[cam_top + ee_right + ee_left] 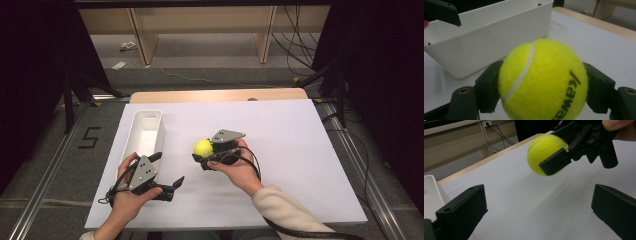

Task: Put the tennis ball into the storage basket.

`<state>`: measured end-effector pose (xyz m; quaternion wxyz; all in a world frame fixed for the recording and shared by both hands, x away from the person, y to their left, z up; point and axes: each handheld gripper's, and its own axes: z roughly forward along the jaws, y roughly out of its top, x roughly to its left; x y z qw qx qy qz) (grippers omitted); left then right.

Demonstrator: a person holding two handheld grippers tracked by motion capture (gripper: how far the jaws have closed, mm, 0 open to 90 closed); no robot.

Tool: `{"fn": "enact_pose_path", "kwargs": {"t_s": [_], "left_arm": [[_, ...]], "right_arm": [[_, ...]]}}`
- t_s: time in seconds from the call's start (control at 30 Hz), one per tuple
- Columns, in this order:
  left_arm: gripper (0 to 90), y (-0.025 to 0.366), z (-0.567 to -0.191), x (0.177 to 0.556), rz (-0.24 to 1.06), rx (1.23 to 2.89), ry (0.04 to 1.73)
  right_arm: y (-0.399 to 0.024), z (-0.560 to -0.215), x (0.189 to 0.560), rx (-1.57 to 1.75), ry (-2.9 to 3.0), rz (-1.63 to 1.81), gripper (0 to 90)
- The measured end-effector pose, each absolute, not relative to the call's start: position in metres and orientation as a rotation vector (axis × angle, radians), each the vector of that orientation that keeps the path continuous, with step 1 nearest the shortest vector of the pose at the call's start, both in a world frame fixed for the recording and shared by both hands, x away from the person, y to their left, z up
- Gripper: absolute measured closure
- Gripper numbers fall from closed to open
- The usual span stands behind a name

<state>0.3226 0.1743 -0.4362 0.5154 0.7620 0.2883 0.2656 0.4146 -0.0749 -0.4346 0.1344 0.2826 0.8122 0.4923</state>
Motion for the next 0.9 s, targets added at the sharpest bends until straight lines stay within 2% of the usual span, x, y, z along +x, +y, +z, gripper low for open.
{"fn": "enact_pose_path", "kwargs": {"t_s": [0.9], "left_arm": [[0.0, 0.1740, -0.4363, 0.3225, 0.637, 1.830, 0.687]], "right_arm": [[-0.0665, -0.4344, 0.4173, 0.812, 2.356, 1.432, 27.3]]}}
